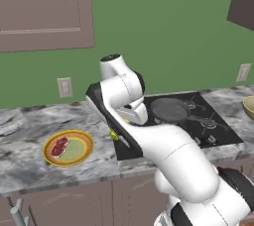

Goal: Place the steak on the plate and place the corn on the same plate.

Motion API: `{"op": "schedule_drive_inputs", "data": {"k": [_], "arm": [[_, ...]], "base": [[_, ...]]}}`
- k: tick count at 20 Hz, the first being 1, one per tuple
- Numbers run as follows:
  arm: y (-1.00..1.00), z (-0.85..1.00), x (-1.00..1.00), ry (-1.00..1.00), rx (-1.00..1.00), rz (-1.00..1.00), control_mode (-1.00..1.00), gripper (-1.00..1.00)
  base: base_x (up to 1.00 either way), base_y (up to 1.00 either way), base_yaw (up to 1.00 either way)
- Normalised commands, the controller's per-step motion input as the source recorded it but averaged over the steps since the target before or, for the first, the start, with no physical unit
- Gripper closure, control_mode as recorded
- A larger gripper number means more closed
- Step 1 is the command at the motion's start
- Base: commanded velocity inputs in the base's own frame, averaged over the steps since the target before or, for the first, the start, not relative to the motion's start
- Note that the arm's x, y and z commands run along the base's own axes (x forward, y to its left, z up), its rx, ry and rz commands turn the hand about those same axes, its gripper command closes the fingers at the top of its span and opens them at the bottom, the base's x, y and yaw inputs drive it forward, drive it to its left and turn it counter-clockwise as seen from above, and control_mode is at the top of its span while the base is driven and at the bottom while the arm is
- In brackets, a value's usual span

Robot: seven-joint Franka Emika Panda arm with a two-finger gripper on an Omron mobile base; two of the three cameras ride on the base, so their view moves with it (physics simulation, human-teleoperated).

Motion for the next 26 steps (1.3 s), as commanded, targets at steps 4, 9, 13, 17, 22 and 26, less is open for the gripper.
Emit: {"op": "schedule_drive_inputs", "data": {"k": [4,9,13,17,22,26], "arm": [[0.84,-0.52,0.47,0.0,0.03,0.0,-1.0,1.0],[0.45,-0.38,0.41,-0.02,0.01,0.15,-1.0,1.0],[0.35,-0.33,0.4,0.04,0.0,0.22,-1.0,1.0],[0.41,-0.26,0.44,0.12,0.0,0.25,-1.0,1.0],[0.56,-0.29,0.43,0.14,0.0,0.27,-1.0,1.0],[0.67,-0.39,0.19,0.16,-0.03,0.11,-1.0,1.0]], "base": [[0.0,0.0,0.0],[0.0,0.0,0.0],[0.0,0.0,0.0],[0.0,0.0,0.0],[0.0,0.0,0.0],[0.0,0.0,0.0]]}}
